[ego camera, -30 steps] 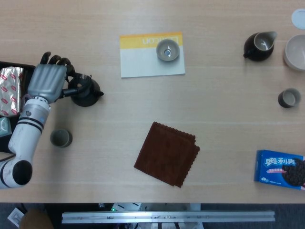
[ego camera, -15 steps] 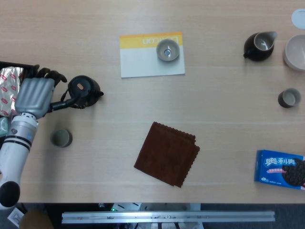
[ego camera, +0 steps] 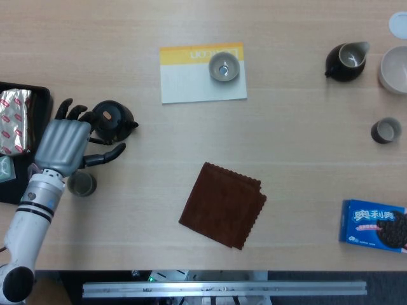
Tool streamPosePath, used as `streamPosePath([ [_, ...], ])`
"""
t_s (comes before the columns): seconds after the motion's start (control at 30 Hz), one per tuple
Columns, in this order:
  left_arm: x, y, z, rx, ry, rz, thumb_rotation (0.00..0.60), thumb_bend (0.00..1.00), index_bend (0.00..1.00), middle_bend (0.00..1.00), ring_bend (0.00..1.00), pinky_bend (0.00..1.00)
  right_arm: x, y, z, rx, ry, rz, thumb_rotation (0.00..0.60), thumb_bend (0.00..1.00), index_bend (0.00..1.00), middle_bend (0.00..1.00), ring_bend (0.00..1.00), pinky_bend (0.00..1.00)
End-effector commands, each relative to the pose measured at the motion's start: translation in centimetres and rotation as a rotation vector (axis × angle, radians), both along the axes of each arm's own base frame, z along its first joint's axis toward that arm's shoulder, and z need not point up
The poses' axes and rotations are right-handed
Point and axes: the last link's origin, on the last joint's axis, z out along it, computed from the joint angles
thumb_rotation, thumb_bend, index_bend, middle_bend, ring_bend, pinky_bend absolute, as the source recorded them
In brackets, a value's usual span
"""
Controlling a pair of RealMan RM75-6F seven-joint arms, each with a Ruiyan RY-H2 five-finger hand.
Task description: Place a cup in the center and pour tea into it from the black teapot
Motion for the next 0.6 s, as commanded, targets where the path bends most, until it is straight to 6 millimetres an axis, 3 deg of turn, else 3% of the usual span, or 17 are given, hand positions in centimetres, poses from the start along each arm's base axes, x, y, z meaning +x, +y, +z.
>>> streamPosePath([
  [0.03, -0.1, -0.2, -0.7, -0.008, 0.011, -0.005, 0.004, 0.13, 0.3, 0.3, 0.16, 0.0, -0.1, 0.0, 0.0, 0.001, 0.002, -0.002, 0.6, 0.26, 0.18, 0.12, 0.01, 0.02],
  [0.6, -1.3, -0.2, -2.4, -0.023, 0.058, 0.005, 0.011, 0.13, 0.3, 0.3, 0.19, 0.0, -0.3, 0.0, -0.1, 0.012, 0.009, -0.019, 0.6, 0.26, 0.18, 0.12, 0.01, 0.02],
])
